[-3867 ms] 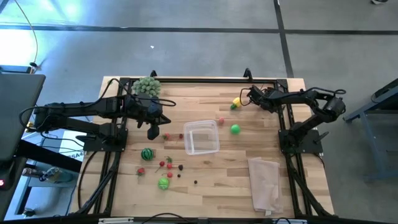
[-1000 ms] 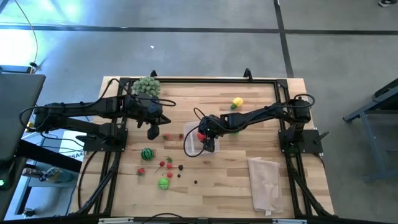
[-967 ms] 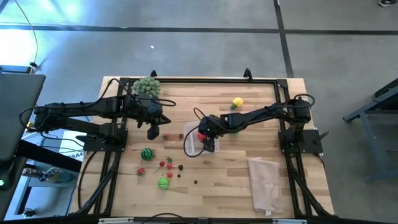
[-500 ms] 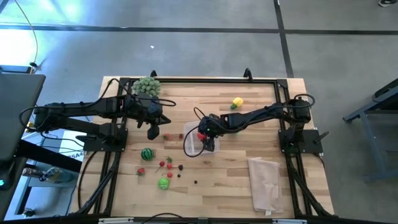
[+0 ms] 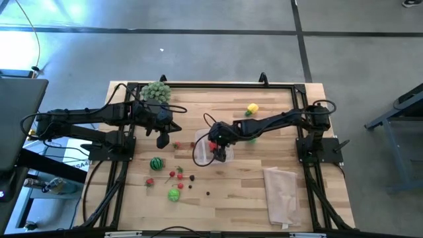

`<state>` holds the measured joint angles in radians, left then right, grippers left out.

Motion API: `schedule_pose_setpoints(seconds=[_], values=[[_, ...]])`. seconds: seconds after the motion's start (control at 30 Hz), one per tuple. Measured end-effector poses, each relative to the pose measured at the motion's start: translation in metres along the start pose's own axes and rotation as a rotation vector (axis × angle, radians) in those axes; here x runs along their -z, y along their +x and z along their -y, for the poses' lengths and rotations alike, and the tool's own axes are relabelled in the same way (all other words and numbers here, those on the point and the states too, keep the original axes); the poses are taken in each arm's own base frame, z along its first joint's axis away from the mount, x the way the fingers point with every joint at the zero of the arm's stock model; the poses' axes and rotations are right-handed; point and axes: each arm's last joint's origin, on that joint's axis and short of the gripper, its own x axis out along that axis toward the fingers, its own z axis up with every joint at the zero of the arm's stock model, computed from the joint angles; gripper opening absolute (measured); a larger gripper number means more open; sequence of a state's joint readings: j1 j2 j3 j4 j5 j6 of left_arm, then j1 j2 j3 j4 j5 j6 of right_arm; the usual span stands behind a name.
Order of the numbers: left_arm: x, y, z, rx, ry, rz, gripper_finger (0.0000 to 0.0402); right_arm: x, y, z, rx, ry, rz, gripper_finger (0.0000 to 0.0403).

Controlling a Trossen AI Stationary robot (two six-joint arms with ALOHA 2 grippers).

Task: Pick and placing Produce into tupperware
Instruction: Put the yellow pineapple into the transparent bin

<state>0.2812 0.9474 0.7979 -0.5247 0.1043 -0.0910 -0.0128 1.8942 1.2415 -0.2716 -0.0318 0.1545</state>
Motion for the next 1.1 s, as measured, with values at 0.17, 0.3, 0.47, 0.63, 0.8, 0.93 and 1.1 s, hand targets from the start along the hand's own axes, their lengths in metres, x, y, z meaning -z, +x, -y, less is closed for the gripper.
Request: schedule_pose_setpoints(seconds=[0.17, 0.3, 0.47, 0.63, 0.8, 0.93, 1.1], values=[[0.000, 0.000, 0.000, 0.000, 0.000, 0.000, 0.0001, -0.024, -0.015, -0.003, 0.029, 0.001, 0.009, 0.0289], [0.000, 0.000, 0.000, 0.000, 0.000, 0.000, 0.0001, -0.043, -0.034, -0.003, 0.186, 0.045, -0.006, 0.0289], [0.000, 0.000, 0.000, 0.000, 0.000, 0.000, 0.0001, -0.061, -0.068, 0.003, 0.533, 0.212, -0.006, 0.0289], [0.000, 0.000, 0.000, 0.000, 0.000, 0.000, 0.0001, -0.068, -0.108, 0.008, 0.789, 0.332, -0.032, 0.0289], [0.000, 0.000, 0.000, 0.000, 0.000, 0.000, 0.0001, -0.067, -0.137, 0.028, 0.878, 0.473, -0.119, 0.0289], [0.000, 0.000, 0.000, 0.000, 0.000, 0.000, 0.0001, -0.061, -0.148, 0.053, 0.884, 0.615, -0.146, 0.0289], [0.000, 0.000, 0.000, 0.000, 0.000, 0.000, 0.0001, -0.037, -0.141, 0.094, 0.898, 0.821, -0.183, 0.0289]])
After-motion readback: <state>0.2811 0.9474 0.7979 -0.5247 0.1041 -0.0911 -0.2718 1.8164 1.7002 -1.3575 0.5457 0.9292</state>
